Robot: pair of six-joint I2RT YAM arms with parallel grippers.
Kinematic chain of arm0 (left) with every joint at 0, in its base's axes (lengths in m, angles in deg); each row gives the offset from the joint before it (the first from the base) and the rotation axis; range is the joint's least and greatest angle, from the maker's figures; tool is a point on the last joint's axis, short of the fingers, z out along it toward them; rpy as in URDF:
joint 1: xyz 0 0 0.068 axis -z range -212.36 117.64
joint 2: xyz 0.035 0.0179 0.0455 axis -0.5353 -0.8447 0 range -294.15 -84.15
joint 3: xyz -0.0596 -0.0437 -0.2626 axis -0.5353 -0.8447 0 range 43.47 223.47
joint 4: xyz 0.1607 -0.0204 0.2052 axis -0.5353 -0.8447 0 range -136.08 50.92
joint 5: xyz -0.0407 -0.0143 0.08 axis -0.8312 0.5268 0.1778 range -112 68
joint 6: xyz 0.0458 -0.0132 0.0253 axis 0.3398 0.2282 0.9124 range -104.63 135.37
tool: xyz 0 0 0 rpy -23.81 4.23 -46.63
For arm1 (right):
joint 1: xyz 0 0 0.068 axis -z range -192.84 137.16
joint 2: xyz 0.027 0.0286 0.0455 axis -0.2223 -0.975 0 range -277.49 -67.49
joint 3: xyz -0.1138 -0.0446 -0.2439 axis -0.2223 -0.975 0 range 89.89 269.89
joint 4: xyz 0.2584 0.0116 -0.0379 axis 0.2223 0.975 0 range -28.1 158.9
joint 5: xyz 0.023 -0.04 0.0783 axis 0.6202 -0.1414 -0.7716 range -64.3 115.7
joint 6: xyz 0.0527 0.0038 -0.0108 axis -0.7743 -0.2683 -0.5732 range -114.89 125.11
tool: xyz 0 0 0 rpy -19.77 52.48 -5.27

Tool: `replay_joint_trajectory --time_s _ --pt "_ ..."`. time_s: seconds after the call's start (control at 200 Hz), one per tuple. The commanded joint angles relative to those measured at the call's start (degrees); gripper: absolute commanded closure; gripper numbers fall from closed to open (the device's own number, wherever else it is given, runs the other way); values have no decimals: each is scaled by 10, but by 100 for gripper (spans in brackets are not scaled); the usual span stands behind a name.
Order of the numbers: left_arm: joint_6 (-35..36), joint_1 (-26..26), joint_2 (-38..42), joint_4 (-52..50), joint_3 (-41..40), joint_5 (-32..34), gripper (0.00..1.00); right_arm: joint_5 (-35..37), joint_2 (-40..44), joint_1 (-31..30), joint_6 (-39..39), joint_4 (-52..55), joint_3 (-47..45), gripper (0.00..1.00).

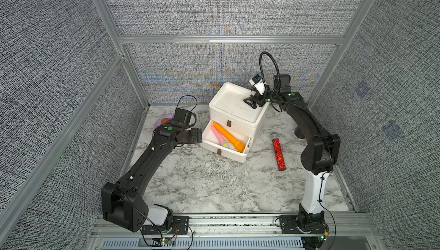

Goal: Take the microphone out of the drawer
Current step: Open the drawer in the storage box, then pick up the microphone from the drawer.

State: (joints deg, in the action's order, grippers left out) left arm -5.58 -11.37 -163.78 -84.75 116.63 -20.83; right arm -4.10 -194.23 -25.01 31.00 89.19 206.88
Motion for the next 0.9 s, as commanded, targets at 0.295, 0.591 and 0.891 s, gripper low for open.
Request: replay_joint_trajectory --time_s 0.295,0.591,0.891 --pt "49 -2 27 59 -22 -55 2 90 90 -32 -63 116 -3 2" --pt "103 -2 68 54 -24 -72 0 130 119 -64 -68 141 41 2" --pt "136 -5 112 52 -33 -94 0 138 145 -170 -107 153 -4 2"
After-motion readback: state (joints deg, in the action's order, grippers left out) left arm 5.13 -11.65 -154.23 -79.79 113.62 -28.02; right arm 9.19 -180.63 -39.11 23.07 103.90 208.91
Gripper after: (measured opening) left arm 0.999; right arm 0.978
